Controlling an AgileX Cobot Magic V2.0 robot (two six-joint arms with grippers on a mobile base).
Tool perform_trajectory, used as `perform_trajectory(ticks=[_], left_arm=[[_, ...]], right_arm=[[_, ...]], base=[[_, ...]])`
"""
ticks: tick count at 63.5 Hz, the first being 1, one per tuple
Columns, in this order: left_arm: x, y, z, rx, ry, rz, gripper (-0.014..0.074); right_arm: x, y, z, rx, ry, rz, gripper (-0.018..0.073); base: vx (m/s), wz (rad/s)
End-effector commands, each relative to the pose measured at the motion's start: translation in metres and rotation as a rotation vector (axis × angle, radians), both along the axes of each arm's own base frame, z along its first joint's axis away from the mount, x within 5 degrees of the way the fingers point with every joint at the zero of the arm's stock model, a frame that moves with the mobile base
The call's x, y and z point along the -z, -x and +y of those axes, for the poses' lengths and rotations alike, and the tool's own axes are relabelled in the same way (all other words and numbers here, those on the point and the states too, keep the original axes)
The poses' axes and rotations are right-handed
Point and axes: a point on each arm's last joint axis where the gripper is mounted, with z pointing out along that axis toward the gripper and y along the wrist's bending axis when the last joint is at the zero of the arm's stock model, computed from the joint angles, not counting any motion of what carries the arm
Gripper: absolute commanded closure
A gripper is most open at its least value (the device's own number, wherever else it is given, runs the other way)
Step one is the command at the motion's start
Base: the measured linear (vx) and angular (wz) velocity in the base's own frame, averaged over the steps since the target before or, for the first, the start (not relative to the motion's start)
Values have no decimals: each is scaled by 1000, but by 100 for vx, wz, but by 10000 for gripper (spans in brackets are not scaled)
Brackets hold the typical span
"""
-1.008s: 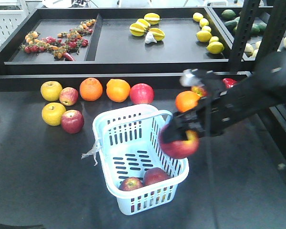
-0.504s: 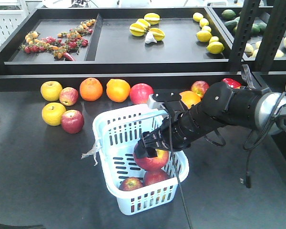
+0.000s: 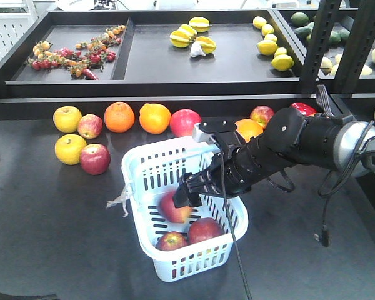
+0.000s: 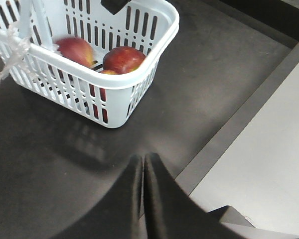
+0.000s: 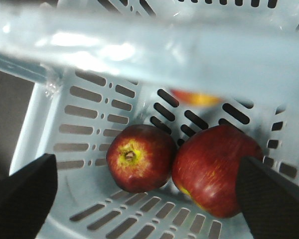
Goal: Pick three apples into basket with both arms
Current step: 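Lower the apple into the basket and open the right gripper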
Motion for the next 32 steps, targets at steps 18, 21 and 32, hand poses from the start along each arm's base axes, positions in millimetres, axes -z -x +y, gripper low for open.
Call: perform_trajectory(ticks=[18, 21, 32], left_arm=[[-11, -5, -1, -35, 53, -31, 603], [-11, -5, -1, -35, 54, -30, 603], [-11, -5, -2, -36, 59, -28, 603]], right_arm=[[-71, 29, -6, -89, -75, -76, 356], [-79, 36, -8, -115, -76, -79, 472], [-107, 65, -15, -227, -87, -61, 568]], base=[[0, 0], [0, 0], [0, 0]])
